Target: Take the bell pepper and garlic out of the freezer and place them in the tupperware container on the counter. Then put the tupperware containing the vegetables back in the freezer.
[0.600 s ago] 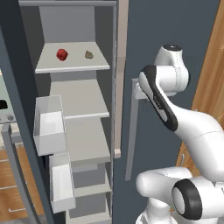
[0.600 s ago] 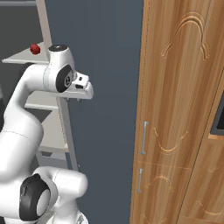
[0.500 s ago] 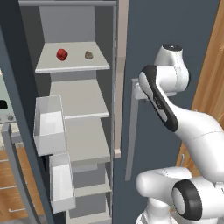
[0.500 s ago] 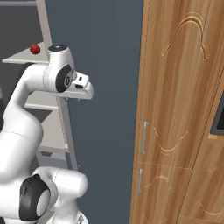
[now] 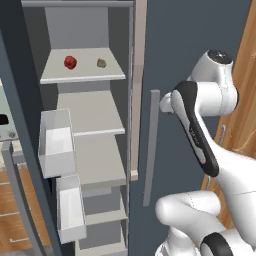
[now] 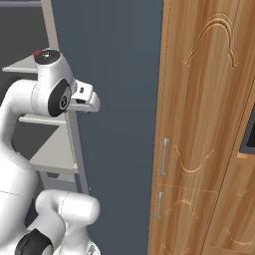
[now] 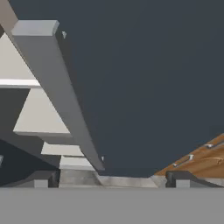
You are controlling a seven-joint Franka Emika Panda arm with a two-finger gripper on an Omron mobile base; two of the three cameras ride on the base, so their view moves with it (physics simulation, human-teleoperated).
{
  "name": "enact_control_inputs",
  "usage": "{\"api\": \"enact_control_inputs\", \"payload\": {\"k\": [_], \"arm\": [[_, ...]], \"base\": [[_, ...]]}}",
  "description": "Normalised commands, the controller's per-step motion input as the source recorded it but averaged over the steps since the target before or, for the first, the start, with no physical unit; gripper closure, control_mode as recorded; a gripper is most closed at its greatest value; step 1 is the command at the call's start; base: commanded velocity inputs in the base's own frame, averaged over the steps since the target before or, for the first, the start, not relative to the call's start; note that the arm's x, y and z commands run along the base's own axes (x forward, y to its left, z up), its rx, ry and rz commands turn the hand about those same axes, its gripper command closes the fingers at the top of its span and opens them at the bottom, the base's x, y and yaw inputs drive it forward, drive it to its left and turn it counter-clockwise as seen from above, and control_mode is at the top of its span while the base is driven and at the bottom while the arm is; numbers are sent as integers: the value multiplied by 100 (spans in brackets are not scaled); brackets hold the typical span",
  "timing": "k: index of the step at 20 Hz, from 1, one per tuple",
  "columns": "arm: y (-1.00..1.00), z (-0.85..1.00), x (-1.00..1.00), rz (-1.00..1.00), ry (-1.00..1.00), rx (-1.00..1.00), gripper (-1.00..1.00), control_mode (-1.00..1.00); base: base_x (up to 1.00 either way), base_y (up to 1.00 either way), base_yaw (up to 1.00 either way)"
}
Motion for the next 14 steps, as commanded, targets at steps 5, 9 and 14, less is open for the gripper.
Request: {"api": "enact_control_inputs", "payload": {"k": [5, 9, 14], "arm": [[0, 13, -72, 0, -1, 1, -100, -100], [0, 0, -67, 0, 3, 0, -100, -100], [0, 0, -42, 0, 12, 0, -100, -100]], "base": [[0, 0, 0], [0, 0, 0], [0, 0, 0]]}}
